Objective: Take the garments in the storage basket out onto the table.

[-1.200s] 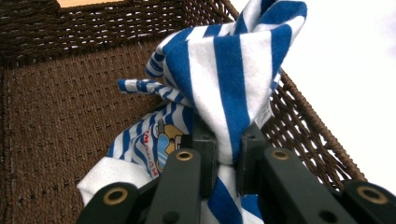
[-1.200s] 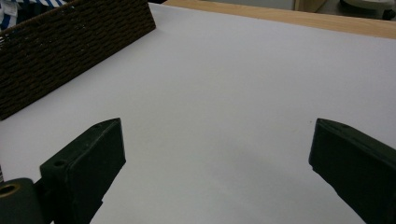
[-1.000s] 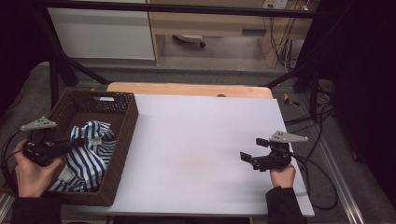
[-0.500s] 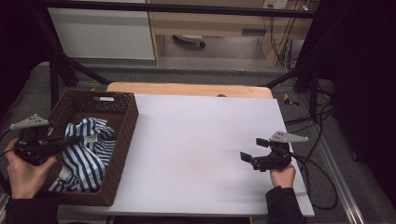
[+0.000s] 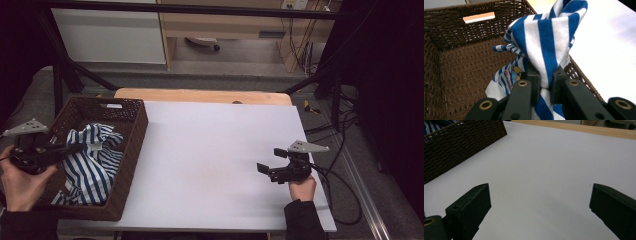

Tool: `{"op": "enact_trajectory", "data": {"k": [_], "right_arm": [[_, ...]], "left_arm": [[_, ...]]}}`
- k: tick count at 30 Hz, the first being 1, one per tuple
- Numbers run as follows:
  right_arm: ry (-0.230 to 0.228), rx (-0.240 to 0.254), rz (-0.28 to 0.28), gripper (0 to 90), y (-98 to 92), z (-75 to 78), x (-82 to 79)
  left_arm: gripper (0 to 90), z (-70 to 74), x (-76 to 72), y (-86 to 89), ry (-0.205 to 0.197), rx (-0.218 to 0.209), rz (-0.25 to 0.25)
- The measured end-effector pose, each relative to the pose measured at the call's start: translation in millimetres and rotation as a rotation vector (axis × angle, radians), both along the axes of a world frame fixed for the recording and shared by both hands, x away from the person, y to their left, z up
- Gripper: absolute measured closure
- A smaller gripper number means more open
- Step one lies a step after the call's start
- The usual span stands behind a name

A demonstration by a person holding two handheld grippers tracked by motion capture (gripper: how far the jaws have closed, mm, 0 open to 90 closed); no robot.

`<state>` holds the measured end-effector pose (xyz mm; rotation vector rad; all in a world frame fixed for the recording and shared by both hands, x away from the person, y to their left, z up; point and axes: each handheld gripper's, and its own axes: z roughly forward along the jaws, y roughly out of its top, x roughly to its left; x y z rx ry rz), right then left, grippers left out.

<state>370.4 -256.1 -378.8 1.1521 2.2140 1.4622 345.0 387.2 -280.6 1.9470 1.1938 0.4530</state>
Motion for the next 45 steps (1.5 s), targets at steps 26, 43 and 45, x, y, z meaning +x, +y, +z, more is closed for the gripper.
{"op": "enact_trajectory", "data": {"k": [26, 43, 45], "right_arm": [[-0.001, -0.001, -0.001, 4.1, 0.4, -0.3, 0.0], [0.004, -0.005, -0.001, 4.1, 1.6, -1.2, 0.5], [0.002, -0.005, 0.0, 4.1, 1.9, -1.5, 0.7]], "left_arm": [[81.6, 42.9, 4.1, -0.7, -0.048, 0.026, -0.046], [81.6, 60.9, 8.5, -6.6, -0.064, 0.048, -0.068], [81.6, 62.9, 8.7, -7.1, -0.065, 0.049, -0.07]]}}
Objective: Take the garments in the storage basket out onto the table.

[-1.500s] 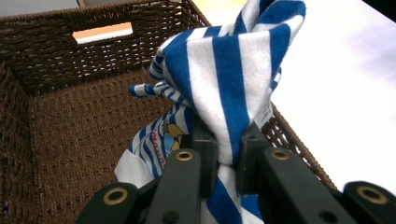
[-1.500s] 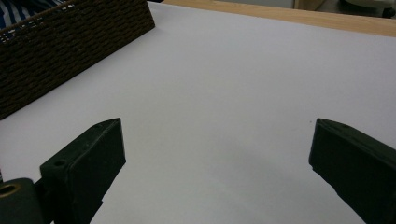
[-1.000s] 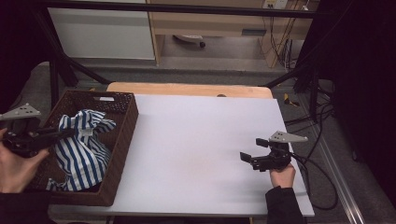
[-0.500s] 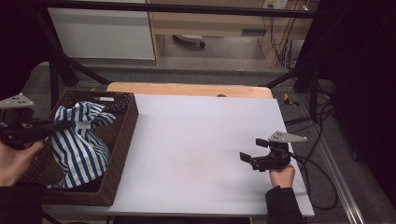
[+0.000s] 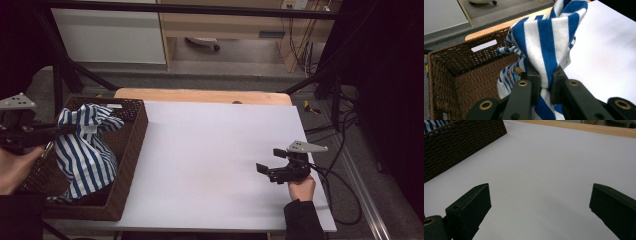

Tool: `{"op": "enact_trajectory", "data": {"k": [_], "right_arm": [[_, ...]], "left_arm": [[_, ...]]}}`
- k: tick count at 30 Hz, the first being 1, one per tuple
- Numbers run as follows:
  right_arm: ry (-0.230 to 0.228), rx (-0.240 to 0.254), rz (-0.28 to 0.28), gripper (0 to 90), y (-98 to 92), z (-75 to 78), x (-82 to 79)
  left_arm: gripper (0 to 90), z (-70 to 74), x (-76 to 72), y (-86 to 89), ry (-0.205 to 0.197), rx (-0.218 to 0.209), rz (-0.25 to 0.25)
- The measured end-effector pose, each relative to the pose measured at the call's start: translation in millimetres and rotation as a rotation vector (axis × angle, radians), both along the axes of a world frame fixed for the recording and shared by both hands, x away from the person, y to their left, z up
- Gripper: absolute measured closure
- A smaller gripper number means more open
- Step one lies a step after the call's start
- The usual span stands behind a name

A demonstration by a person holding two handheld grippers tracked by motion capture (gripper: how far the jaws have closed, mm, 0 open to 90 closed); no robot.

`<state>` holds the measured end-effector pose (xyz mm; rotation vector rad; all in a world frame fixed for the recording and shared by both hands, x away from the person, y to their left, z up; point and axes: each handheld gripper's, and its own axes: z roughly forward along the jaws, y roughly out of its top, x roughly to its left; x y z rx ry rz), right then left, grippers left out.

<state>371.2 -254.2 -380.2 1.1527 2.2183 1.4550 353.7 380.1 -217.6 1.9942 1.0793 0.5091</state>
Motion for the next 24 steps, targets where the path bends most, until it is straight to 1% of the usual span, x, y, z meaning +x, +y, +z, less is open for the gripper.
{"op": "enact_trajectory", "data": {"k": [10, 15, 24], "right_arm": [[0.0, 0.0, 0.0, 4.1, 0.1, -0.1, 0.0], [0.002, 0.0, 0.001, 4.1, 0.2, -0.1, 0.1], [0.001, 0.001, 0.0, 4.1, 0.1, 0.0, 0.1]], "left_arm": [[81.6, 10.0, 0.5, -4.4, -0.014, 0.013, -0.015], [81.7, 14.8, 0.7, -6.8, -0.021, 0.01, -0.022], [81.6, 23.2, 3.7, -16.3, -0.031, 0.028, -0.041]]}}
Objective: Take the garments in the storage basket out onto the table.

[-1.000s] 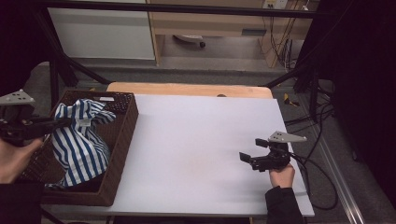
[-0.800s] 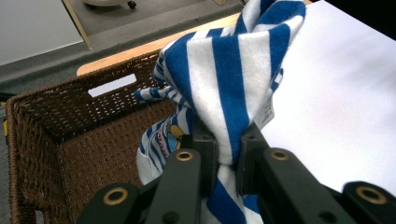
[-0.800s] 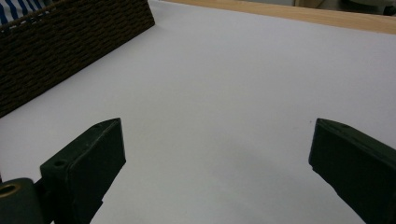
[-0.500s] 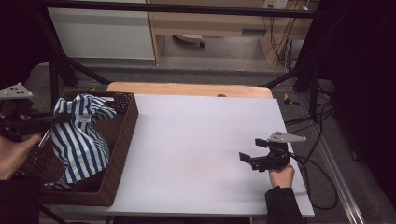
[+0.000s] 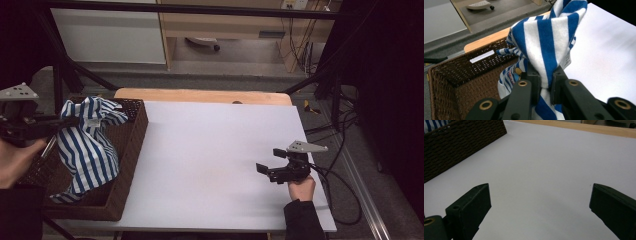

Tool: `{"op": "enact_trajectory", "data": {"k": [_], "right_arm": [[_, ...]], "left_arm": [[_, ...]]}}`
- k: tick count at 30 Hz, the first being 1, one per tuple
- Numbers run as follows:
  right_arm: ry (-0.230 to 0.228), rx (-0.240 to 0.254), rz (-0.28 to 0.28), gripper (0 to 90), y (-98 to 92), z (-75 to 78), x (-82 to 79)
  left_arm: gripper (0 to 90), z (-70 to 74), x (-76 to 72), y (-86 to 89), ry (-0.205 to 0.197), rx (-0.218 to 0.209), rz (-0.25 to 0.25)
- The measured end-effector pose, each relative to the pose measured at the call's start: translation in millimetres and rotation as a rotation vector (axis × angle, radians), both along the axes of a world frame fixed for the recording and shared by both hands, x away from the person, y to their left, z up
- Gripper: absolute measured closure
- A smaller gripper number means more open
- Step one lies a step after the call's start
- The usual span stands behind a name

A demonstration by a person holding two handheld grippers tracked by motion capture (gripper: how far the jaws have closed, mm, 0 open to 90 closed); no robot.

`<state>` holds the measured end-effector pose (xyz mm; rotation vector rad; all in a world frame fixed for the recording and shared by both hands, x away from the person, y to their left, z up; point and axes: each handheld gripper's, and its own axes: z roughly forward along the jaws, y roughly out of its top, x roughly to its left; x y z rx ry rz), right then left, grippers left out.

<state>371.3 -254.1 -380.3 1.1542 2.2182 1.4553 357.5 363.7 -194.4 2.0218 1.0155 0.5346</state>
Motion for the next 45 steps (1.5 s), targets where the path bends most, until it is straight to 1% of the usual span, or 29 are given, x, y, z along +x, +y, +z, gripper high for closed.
{"op": "enact_trajectory", "data": {"k": [13, 20, 22, 27, 32, 45], "right_arm": [[0.0, 0.001, 0.001, 4.1, 0.2, -0.1, 0.0], [-0.001, 0.001, 0.0, 4.1, -0.1, 0.1, 0.0], [-0.001, 0.0, 0.0, 4.1, -0.1, 0.0, 0.0], [-0.001, 0.001, 0.0, 4.1, -0.1, 0.1, 0.0], [0.0, 0.0, 0.0, 4.1, 0.1, 0.0, 0.0], [-0.002, 0.001, 0.0, 4.1, -0.2, 0.1, 0.0]], "left_arm": [[81.7, 13.1, 4.6, -19.0, -0.014, 0.011, -0.034], [81.6, 19.7, 6.9, -30.9, -0.023, 0.01, -0.061], [81.7, 21.4, 7.6, -34.4, -0.024, 0.015, -0.07], [81.7, 24.2, 10.1, -43.7, -0.025, 0.012, -0.085], [81.7, 27.2, 13.4, -54.3, -0.028, 0.019, -0.102], [81.7, 31.7, 17.9, -78.6, -0.034, 0.011, -0.143]]}}
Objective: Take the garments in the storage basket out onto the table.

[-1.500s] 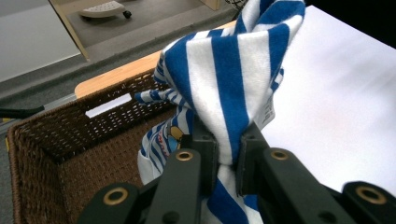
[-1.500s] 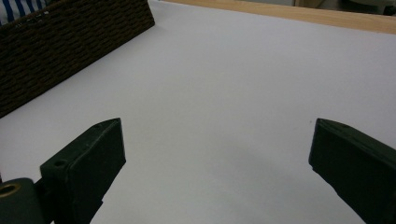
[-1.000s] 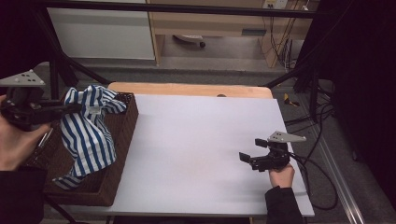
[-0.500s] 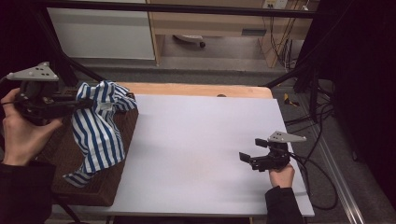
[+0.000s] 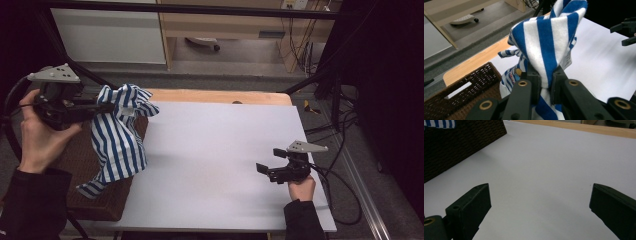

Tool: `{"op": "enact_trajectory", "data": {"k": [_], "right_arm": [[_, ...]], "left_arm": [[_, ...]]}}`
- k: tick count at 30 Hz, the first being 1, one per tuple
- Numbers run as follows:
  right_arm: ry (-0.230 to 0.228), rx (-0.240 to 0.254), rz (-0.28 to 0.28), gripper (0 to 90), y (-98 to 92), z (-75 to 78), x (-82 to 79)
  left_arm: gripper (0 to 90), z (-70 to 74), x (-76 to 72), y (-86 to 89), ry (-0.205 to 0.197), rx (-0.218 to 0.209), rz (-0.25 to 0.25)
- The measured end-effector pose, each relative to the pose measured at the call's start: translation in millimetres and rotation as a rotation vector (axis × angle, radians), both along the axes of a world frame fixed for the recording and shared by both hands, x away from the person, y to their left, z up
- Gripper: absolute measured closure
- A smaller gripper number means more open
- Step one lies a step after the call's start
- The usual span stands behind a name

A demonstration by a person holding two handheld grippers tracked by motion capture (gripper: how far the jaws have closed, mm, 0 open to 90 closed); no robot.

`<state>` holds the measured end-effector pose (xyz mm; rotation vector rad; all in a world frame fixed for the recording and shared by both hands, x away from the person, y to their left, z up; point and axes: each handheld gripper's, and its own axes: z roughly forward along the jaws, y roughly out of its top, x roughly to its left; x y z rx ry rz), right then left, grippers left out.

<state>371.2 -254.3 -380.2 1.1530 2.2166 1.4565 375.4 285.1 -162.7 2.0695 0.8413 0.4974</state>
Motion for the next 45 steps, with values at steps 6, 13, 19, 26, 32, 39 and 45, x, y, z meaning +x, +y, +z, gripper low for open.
{"op": "enact_trajectory", "data": {"k": [6, 13, 19, 26, 32, 39, 45], "right_arm": [[0.002, 0.0, 0.0, 4.1, -0.3, 0.2, -0.2], [0.002, 0.002, -0.001, 4.1, -0.3, 0.4, -0.4], [-0.002, 0.003, 0.0, 4.1, -0.9, 0.6, -0.4], [-0.002, 0.003, 0.001, 4.1, -1.0, 0.7, -0.4], [-0.002, 0.004, 0.001, 4.1, -1.4, 0.9, -0.5], [-0.004, 0.006, 0.002, 4.1, -1.5, 1.1, -0.5], [-0.003, 0.005, 0.001, 4.1, -1.5, 1.0, -0.4]], "left_arm": [[81.8, 1.6, 2.7, -10.6, -0.001, -0.003, -0.019], [81.8, 6.0, 4.5, -24.4, -0.009, -0.005, -0.043], [81.8, 8.1, 6.1, -38.1, -0.011, -0.006, -0.07], [81.7, 9.6, 8.7, -55.2, -0.01, -0.004, -0.1], [81.7, 11.7, 10.2, -71.1, -0.012, 0.0, -0.127], [81.7, 12.0, 11.5, -85.0, -0.013, -0.003, -0.149], [81.7, 11.1, 14.3, -97.5, -0.011, -0.004, -0.171]]}}
